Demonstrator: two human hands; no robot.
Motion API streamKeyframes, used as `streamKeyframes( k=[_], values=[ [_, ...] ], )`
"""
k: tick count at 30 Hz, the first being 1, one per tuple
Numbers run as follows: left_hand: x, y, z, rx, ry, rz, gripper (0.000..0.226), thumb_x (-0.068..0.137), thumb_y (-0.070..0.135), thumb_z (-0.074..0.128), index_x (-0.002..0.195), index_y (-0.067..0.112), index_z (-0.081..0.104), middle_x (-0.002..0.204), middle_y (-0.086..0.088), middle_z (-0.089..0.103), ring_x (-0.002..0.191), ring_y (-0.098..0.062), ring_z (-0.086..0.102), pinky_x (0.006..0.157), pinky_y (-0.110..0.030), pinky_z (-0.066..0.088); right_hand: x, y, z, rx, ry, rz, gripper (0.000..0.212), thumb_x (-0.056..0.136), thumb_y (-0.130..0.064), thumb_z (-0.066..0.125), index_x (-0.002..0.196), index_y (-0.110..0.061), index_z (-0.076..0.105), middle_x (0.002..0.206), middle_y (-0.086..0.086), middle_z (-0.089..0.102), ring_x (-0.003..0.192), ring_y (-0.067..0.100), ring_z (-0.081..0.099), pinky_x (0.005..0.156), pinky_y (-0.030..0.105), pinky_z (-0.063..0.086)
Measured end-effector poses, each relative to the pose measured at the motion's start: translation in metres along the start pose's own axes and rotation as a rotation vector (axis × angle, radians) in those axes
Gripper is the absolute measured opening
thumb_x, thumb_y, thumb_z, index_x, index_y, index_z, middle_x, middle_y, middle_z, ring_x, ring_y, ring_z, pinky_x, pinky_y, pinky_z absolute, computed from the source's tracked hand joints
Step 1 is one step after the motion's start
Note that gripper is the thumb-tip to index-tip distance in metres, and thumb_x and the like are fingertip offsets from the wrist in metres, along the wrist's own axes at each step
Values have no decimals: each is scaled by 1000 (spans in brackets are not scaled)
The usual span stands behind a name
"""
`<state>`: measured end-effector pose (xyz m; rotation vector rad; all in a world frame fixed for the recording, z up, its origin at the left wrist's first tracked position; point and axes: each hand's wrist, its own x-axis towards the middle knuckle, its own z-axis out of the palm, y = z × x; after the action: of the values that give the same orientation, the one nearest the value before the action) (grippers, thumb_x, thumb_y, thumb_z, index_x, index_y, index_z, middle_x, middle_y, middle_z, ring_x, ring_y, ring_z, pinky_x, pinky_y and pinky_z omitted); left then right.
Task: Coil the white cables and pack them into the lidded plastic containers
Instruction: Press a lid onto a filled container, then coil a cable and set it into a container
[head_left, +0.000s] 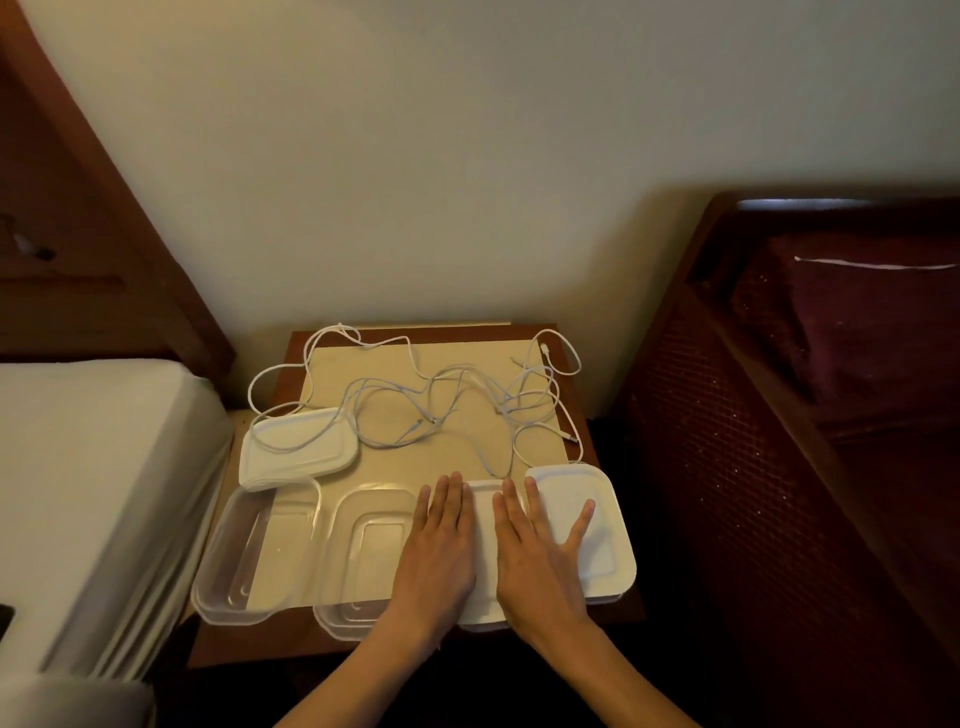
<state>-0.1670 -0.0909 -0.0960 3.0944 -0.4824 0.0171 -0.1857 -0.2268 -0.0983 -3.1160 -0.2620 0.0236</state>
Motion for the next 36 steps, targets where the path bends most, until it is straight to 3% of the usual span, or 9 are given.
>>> streamKeyframes(
  k=[3,5,8,12,15,22,31,34,36],
  values=[
    [-1,2,-9,-40,13,-32,63,73,3,26,128,-6,55,136,-24,53,129,-37,49,116,-45,2,1,8,-6,55,68,-14,55,89,-25,30,136,-12,55,149,2,47,142,30,35,99,82,10],
    [-4,8,-14,-92,40,-53,61,76,4,28,132,-3,52,141,-26,46,133,-39,42,115,-46,5,3,25,-11,88,108,40,53,100,-29,17,142,-15,47,154,0,39,144,26,31,106,70,16],
    [-10,28,-8,-215,61,-49,51,91,19,32,140,8,43,150,-24,35,139,-39,34,113,-45,9,7,53,-14,69,29,99,54,96,-29,23,142,-15,48,155,2,37,143,29,33,105,63,33],
    [-6,39,-2,-218,-9,-15,59,98,43,13,153,26,12,161,-6,-8,148,-26,-9,117,-40,-11,6,68,-4,35,-20,63,55,94,-31,23,144,-18,44,157,2,33,145,27,30,110,61,29],
    [-1,37,-5,-247,-5,22,63,92,48,0,153,31,-1,158,4,-21,144,-18,-24,116,-37,-16,3,73,1,54,-11,44,56,96,-34,18,149,-21,34,161,1,23,149,23,20,115,54,16],
    [10,35,9,-248,26,11,56,100,45,16,154,31,11,161,3,-5,148,-19,-9,117,-39,-4,1,75,0,92,-9,39,59,97,-37,7,154,-24,16,165,-4,1,151,18,-2,119,50,0],
    [9,35,-5,-282,-38,24,60,96,48,9,154,30,4,160,4,-17,147,-18,-19,120,-38,-8,2,72,-8,104,-31,63,58,100,-34,9,147,-19,38,160,2,26,148,26,23,113,58,21],
    [10,29,-16,-371,80,11,53,99,43,23,145,22,35,161,-2,16,149,-22,9,121,-39,14,11,69,-18,240,27,52,60,97,-38,10,151,-22,30,163,-6,12,151,20,6,119,49,5],
    [18,18,-26,-439,241,-33,36,95,33,43,125,19,59,144,-3,49,135,-25,42,107,-39,41,25,66,-31,389,152,50,50,100,-35,27,145,-21,43,159,-6,28,147,16,19,120,38,16]
  ],
)
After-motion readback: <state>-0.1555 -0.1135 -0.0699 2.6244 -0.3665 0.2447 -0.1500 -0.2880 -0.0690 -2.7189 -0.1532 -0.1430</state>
